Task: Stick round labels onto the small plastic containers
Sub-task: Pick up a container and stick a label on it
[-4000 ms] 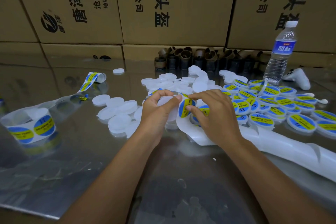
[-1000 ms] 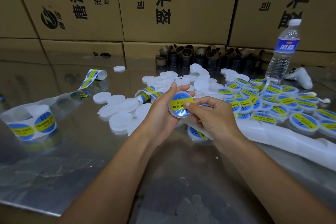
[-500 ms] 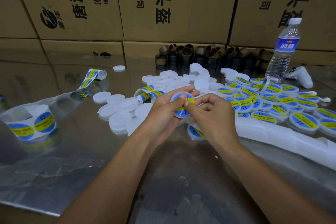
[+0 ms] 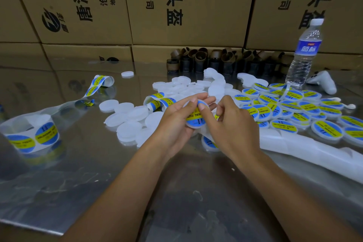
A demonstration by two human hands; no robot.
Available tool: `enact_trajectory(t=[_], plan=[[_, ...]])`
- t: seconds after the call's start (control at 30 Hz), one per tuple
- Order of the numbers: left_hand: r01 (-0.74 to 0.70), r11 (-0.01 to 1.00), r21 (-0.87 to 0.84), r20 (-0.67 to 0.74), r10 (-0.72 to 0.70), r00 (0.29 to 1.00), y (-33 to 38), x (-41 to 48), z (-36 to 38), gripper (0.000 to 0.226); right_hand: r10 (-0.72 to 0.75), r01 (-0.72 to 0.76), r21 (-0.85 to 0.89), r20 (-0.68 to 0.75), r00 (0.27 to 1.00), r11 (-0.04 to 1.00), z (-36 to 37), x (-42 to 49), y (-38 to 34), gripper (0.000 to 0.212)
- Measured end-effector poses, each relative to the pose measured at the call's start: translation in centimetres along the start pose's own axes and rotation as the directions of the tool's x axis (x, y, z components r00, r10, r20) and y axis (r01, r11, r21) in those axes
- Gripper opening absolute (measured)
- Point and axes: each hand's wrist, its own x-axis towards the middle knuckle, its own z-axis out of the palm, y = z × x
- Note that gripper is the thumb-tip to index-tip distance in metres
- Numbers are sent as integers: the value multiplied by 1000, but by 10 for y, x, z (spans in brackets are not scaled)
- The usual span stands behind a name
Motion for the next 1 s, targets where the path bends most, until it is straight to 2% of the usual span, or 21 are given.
enact_trajectory(t=[0.07, 0.17, 0.23, 0.4, 0.5, 0.6, 0.77, 0.87, 1.0], plan=[[1, 1000, -7, -7, -1, 1000, 0, 0, 0, 23, 78, -86, 197, 45, 996, 977, 0, 2, 0, 40], [-4, 999, -43, 1, 4, 1000, 1, 0, 0, 23, 132, -230, 561, 210, 969, 795, -3, 6, -2, 23], [-20, 999, -48, 3, 20, 1000, 2, 0, -1, 25, 97, -266, 658, 282, 955, 704, -5, 7, -2, 19], [-51, 999, -10, -7, 51, 999, 0, -1, -2, 27, 58, -188, 616, 225, 973, 765, -3, 5, -4, 19], [-78, 997, -20, -33, 78, 996, 1, 1, -3, 27, -28, -100, 582, 207, 978, 807, -4, 2, -6, 3], [-86, 996, -27, -57, 84, 995, 1, 2, -3, 30, -88, -54, 570, 220, 972, 820, -3, 0, -6, 13], [-73, 997, -20, -76, 71, 995, 2, 2, -2, 34, -46, -64, 589, 170, 984, 805, -1, 1, -5, 14], [-51, 993, 105, -98, 61, 993, -2, 0, -2, 28, 44, -92, 607, 94, 995, 789, 0, 2, -4, 21], [-45, 982, 182, -150, 73, 986, -4, 1, -3, 23, 112, -139, 614, 82, 990, 777, -1, 3, -3, 15]])
